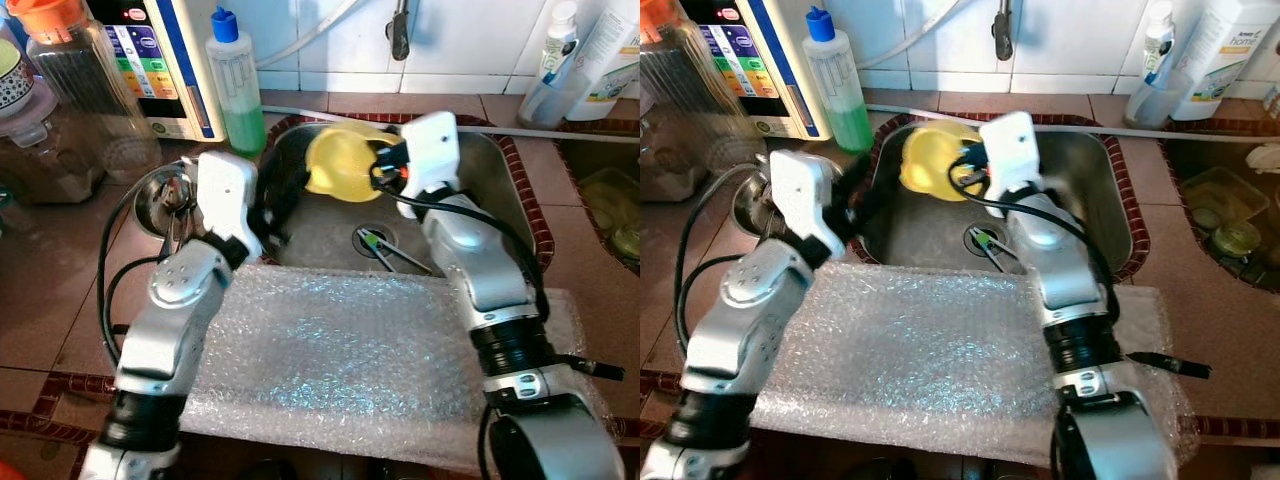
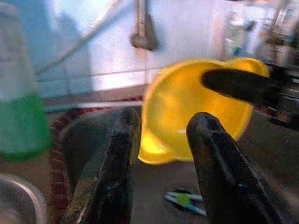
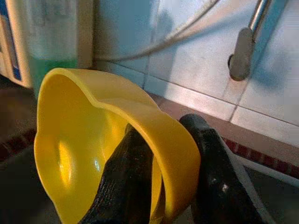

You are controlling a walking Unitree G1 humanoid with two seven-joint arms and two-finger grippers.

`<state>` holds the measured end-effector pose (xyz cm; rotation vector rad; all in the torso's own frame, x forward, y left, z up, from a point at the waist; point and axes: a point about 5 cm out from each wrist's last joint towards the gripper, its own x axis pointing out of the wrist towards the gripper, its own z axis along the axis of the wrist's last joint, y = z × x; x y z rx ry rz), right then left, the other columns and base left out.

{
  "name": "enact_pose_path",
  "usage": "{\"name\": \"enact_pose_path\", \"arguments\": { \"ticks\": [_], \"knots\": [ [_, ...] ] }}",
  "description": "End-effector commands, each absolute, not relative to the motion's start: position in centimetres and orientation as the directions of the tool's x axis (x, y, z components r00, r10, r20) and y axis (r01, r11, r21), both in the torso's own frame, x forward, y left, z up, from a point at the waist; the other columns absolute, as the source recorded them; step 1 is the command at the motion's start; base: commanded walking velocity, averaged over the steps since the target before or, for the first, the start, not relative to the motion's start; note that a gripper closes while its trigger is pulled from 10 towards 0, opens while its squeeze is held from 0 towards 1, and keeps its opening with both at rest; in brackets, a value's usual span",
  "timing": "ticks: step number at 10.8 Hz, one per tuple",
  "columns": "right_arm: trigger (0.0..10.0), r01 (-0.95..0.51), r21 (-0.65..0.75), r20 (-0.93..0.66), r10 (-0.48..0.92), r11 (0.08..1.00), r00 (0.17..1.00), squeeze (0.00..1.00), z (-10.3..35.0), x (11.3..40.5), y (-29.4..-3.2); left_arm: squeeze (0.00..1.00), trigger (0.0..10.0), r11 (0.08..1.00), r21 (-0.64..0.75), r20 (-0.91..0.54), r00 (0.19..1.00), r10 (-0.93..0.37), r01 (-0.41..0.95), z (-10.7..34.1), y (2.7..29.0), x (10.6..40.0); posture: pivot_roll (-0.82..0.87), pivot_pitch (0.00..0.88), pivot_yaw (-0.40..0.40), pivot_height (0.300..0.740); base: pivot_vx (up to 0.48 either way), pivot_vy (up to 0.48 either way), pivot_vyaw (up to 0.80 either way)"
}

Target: Kitchen organization

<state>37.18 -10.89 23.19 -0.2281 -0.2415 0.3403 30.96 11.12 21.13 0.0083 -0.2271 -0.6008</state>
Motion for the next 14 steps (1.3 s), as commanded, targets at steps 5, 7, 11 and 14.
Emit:
{"name": "enact_pose_path", "arguments": {
  "ticks": [5,7,11,14],
  "knots": [
    [0.0,-0.194,-0.254,0.099,0.225,0.948,0.969,0.00,20.0,37.4,-14.8,1.00,10.0,0.691,0.168,-0.022,0.703,-0.711,0.703,18.7,11.2,29.8,-0.13,0.196,0.074,0.740,0.000,0.000,0.00],
    [5.0,-0.149,-0.250,0.032,0.162,0.957,0.986,0.00,18.3,37.3,-16.3,1.00,10.0,0.683,0.192,-0.053,0.703,-0.710,0.705,18.4,11.5,29.8,-0.13,0.197,0.077,0.740,0.000,0.000,0.00],
    [10.0,-0.108,-0.160,-0.068,0.098,0.981,0.993,1.00,16.7,37.3,-17.6,1.00,10.0,0.681,0.193,-0.062,0.702,-0.710,0.706,18.4,11.5,29.8,-0.13,0.198,0.079,0.740,0.000,0.000,0.00],
    [10.0,-0.085,-0.149,-0.099,0.070,0.985,0.993,1.00,16.1,37.4,-18.0,1.00,10.0,0.677,0.195,-0.074,0.699,-0.711,0.710,18.3,11.6,29.6,-0.12,0.195,0.084,0.740,0.000,0.000,0.00]
  ]
}}
